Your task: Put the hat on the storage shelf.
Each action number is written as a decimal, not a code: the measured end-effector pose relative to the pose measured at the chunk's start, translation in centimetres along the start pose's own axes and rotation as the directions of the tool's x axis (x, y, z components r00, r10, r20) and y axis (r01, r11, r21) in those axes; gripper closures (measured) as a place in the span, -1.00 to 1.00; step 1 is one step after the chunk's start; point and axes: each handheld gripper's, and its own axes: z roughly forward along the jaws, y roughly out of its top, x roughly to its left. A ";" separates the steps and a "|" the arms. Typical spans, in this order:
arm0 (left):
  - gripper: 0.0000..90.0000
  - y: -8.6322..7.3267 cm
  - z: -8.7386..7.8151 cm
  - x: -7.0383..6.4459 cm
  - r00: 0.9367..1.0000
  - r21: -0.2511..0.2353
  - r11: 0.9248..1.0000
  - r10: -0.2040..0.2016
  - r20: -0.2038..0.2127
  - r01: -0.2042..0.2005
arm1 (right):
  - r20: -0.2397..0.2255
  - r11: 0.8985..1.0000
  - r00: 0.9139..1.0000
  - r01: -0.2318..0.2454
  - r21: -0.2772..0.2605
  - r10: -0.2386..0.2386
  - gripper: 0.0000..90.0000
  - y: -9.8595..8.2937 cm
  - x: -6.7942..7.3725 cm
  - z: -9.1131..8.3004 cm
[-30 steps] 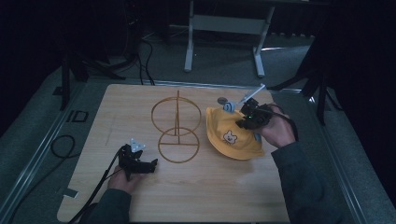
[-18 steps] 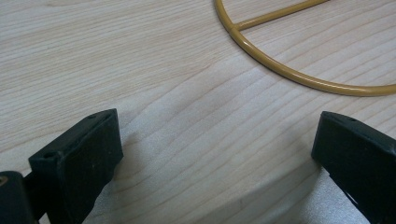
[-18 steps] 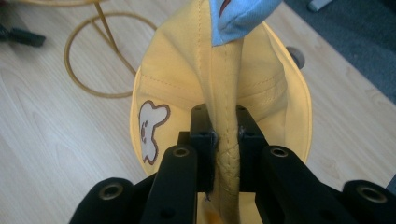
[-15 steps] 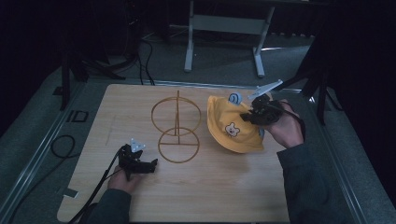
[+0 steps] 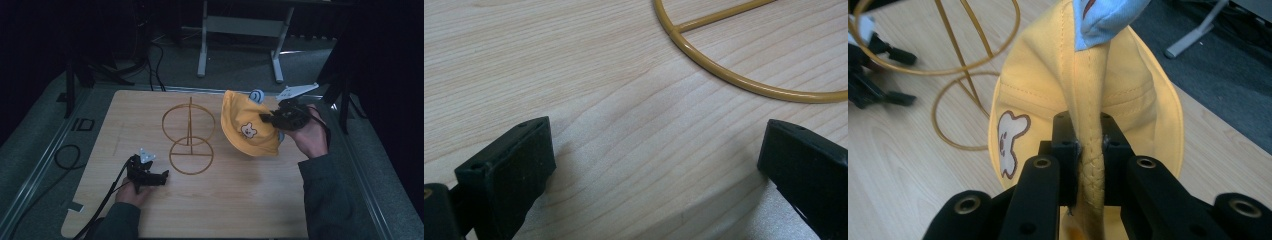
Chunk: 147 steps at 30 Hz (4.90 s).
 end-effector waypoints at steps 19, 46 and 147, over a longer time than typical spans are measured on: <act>-0.96 0.0 0.0 0.0 1.000 0.002 1.000 0.002 0.000 -0.002 | -0.100 0.988 0.994 -0.060 -0.142 0.046 0.82 0.4 -0.3 -1.4; -0.96 0.0 0.0 0.0 1.000 0.004 1.000 0.006 0.000 -0.006 | -0.153 0.975 0.988 -0.030 -0.221 -0.004 0.82 3.7 1.5 -2.0; -0.96 0.0 0.0 0.0 1.000 -0.005 1.000 -0.003 -0.001 0.003 | -0.238 0.989 0.960 0.147 -0.014 -0.146 0.78 14.6 8.8 8.8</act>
